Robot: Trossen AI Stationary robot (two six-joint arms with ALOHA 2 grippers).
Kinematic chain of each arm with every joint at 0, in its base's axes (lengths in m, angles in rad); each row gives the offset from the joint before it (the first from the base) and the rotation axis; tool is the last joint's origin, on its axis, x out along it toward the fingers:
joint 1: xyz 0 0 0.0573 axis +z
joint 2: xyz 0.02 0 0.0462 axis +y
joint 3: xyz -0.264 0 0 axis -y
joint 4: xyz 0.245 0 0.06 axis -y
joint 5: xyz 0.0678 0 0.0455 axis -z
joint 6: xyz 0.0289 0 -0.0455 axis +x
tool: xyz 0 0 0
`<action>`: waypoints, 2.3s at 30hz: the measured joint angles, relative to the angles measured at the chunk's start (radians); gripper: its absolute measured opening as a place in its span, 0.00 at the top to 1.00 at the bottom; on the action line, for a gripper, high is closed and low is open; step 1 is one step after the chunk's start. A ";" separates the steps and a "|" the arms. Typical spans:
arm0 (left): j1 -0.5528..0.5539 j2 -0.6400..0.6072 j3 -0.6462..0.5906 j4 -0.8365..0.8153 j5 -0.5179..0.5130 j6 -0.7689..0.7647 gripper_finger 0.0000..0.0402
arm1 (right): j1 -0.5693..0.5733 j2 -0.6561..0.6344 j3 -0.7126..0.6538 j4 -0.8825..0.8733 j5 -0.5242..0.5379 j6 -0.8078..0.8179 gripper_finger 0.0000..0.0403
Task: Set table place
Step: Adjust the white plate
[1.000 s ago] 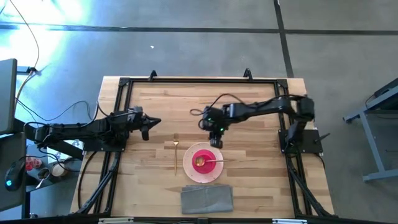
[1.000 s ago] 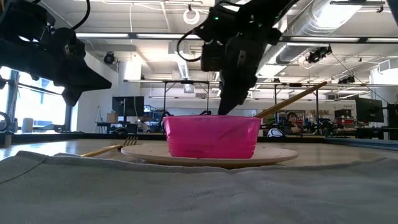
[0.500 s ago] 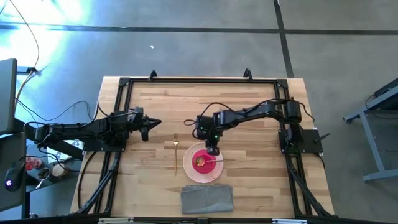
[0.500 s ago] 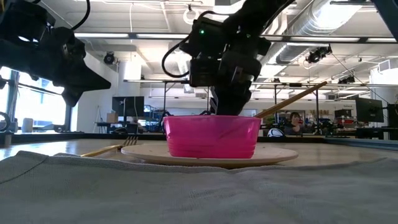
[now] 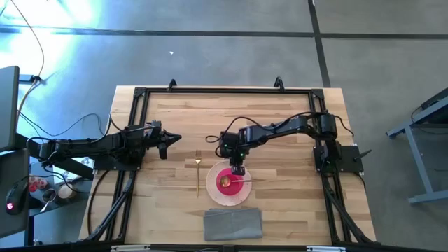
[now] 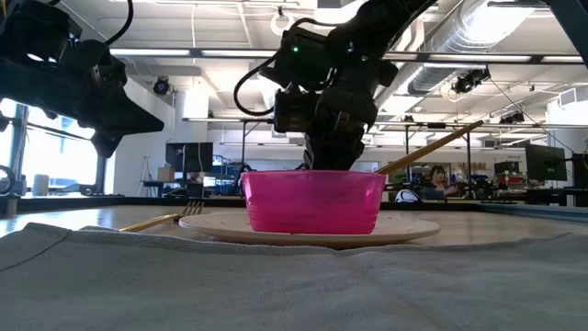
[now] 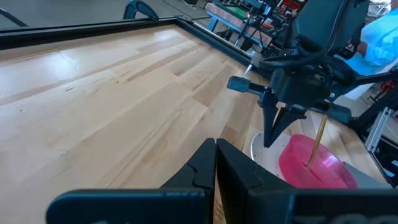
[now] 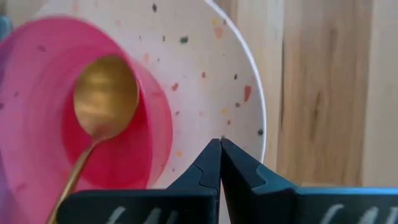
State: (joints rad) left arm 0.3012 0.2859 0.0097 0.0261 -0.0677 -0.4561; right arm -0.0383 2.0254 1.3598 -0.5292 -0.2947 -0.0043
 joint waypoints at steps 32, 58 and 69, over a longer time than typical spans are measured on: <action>0.000 0.000 0.000 0.000 0.000 -0.013 0.99 | 0.012 0.013 0.043 -0.093 0.067 -0.026 1.00; 0.000 0.000 0.000 -0.001 0.000 0.006 0.99 | 0.081 0.035 0.111 -0.153 0.030 -0.082 1.00; 0.000 0.000 0.000 -0.001 0.000 0.003 0.99 | 0.077 0.056 0.111 -0.141 0.052 -0.111 1.00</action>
State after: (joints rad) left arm 0.3008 0.2859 0.0097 0.0254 -0.0674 -0.4530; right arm 0.0383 2.0819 1.4704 -0.6700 -0.2431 -0.1150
